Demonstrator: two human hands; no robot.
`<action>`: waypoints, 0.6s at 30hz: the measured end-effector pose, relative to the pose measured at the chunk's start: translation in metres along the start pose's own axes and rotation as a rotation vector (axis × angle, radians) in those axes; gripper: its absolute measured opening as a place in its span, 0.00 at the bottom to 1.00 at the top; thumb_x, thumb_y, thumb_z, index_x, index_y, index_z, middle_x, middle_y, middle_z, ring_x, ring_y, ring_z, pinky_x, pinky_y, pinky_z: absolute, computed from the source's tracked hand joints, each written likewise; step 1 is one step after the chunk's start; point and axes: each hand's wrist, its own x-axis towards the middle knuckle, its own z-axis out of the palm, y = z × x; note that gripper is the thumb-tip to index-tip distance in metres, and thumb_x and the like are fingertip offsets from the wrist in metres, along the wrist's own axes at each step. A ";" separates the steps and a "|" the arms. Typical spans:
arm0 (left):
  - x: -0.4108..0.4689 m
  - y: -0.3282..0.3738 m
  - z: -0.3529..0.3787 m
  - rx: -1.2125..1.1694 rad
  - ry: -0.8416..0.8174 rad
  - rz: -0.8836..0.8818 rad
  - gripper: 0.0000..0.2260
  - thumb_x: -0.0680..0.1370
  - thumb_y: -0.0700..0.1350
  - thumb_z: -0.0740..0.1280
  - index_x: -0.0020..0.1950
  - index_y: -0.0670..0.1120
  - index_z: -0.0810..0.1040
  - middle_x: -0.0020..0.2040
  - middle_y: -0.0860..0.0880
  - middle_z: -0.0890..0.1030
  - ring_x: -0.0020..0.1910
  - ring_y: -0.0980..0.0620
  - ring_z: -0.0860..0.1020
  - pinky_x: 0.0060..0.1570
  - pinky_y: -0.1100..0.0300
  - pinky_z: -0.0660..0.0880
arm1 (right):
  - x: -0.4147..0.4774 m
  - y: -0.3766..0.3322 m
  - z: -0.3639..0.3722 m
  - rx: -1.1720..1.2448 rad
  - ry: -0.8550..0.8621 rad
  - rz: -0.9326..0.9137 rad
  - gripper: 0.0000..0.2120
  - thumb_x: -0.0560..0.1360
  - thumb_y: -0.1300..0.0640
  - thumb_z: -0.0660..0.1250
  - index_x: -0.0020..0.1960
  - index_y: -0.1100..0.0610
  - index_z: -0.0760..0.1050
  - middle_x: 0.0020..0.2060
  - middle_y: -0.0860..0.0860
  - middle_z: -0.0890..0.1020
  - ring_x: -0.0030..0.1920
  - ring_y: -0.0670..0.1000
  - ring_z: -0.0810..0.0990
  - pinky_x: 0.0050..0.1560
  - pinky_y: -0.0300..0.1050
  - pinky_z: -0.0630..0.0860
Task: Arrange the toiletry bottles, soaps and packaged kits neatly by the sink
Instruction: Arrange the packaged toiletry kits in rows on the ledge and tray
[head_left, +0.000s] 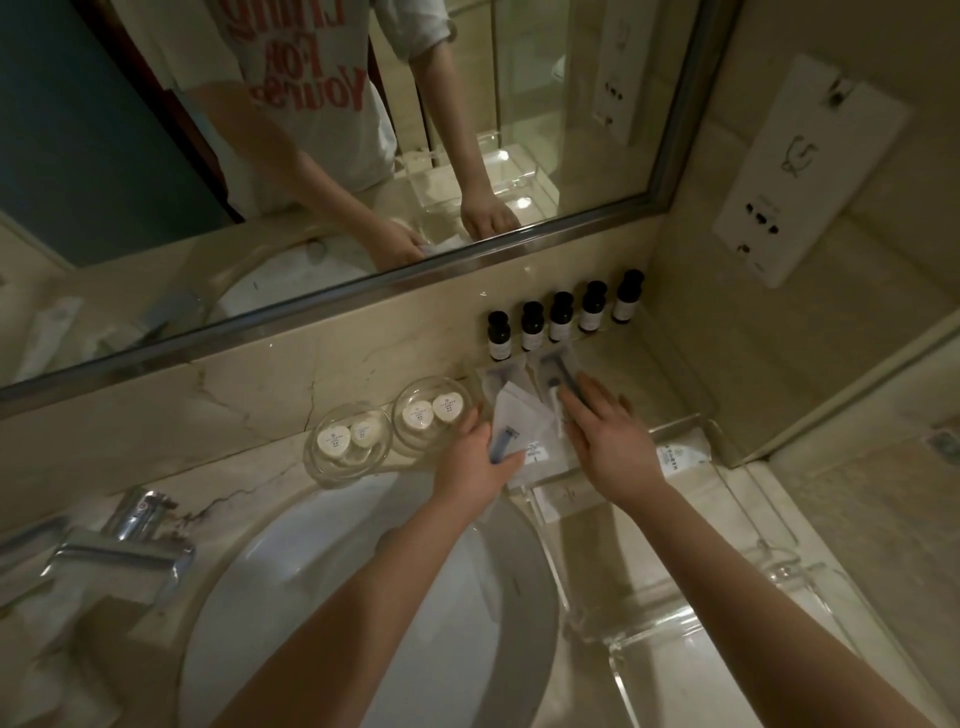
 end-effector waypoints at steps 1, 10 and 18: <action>-0.001 0.000 0.001 0.003 0.004 0.003 0.24 0.73 0.53 0.68 0.66 0.44 0.71 0.76 0.49 0.58 0.72 0.48 0.64 0.68 0.53 0.66 | 0.001 0.000 0.000 0.001 0.006 -0.001 0.22 0.78 0.51 0.50 0.69 0.55 0.69 0.67 0.59 0.73 0.66 0.59 0.73 0.62 0.61 0.71; -0.002 0.006 0.000 0.002 0.003 -0.014 0.22 0.74 0.52 0.68 0.64 0.44 0.72 0.77 0.47 0.56 0.72 0.47 0.64 0.67 0.54 0.65 | 0.001 0.003 -0.001 0.014 0.007 -0.020 0.23 0.77 0.50 0.50 0.67 0.55 0.70 0.66 0.59 0.74 0.65 0.60 0.74 0.62 0.61 0.71; -0.005 0.020 -0.025 0.050 0.072 -0.015 0.18 0.72 0.54 0.70 0.48 0.40 0.72 0.52 0.46 0.72 0.49 0.46 0.74 0.44 0.57 0.68 | -0.003 0.000 -0.018 0.138 0.096 0.000 0.22 0.78 0.49 0.56 0.71 0.52 0.65 0.68 0.57 0.72 0.66 0.58 0.72 0.63 0.56 0.71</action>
